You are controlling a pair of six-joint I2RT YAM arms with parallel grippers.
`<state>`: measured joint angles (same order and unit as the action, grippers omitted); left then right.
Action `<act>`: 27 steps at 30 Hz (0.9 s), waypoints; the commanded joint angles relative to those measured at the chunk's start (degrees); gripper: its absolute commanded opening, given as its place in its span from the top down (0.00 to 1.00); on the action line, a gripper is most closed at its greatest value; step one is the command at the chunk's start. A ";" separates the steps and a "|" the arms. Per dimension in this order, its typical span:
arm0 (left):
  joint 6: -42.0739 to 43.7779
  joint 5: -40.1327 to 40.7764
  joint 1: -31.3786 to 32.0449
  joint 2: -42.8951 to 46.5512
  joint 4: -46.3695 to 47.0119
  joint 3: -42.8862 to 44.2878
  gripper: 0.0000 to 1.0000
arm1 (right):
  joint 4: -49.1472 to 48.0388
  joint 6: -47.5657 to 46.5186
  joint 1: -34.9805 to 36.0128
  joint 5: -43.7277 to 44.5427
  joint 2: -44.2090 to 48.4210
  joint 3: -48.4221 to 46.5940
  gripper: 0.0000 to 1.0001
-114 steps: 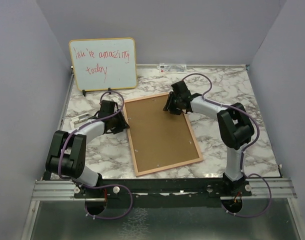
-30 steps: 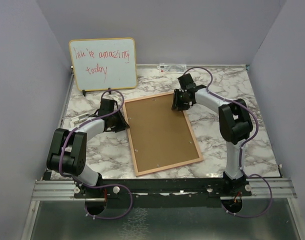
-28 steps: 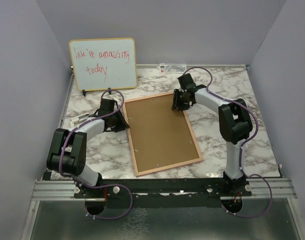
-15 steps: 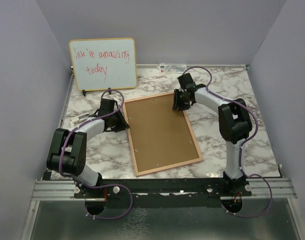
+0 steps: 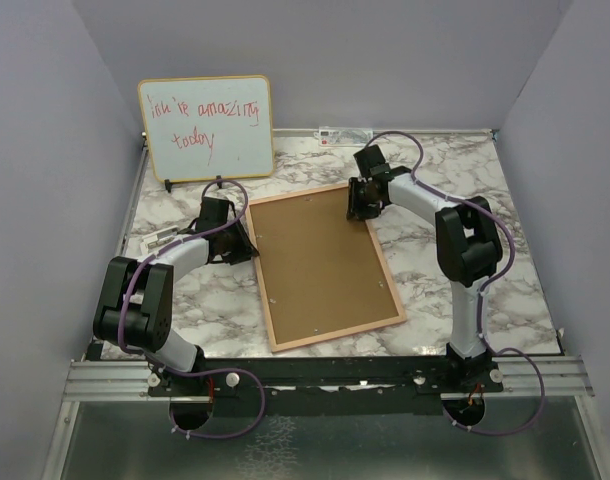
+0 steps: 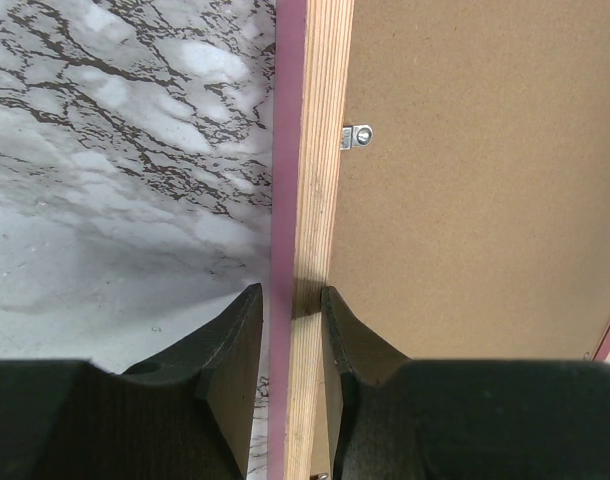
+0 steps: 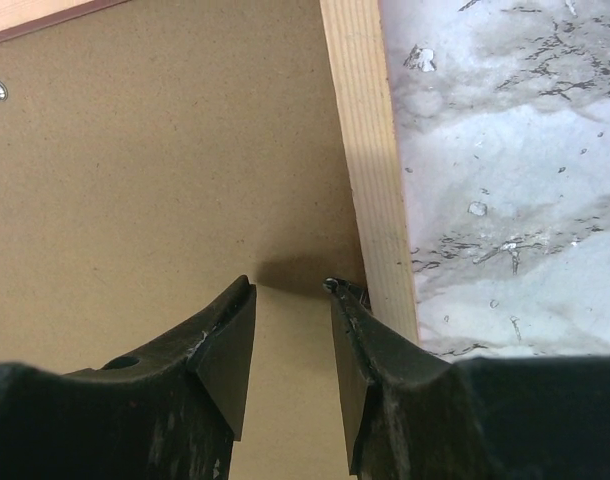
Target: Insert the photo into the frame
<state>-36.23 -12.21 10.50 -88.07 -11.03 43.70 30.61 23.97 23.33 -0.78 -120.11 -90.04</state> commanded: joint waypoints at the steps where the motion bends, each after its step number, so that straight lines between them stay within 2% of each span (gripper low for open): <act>1: 1.51 7.02 -1.71 -1.60 -4.27 -0.81 0.71 | 1.33 -0.65 -1.17 9.12 -2.76 -1.18 0.59; 6: 1.51 6.92 -1.80 -1.66 -4.26 -0.73 0.71 | 1.02 0.61 -1.18 10.20 -2.52 -0.69 0.59; 11: 1.60 6.74 -1.89 -1.45 -4.26 -0.59 0.71 | -0.73 -0.90 -1.18 2.77 1.82 2.96 0.58; 18: 1.60 4.41 -1.98 -0.76 -3.71 -0.45 0.70 | -3.66 -1.86 -1.17 -14.37 15.95 15.39 0.56; 27: 1.43 2.55 -2.06 -0.50 -3.04 -0.80 0.68 | -2.36 1.33 0.94 -19.93 28.13 33.95 0.55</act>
<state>-36.18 -13.30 9.85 -88.07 -11.07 43.70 27.31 23.86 23.00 -15.84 -95.26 -62.37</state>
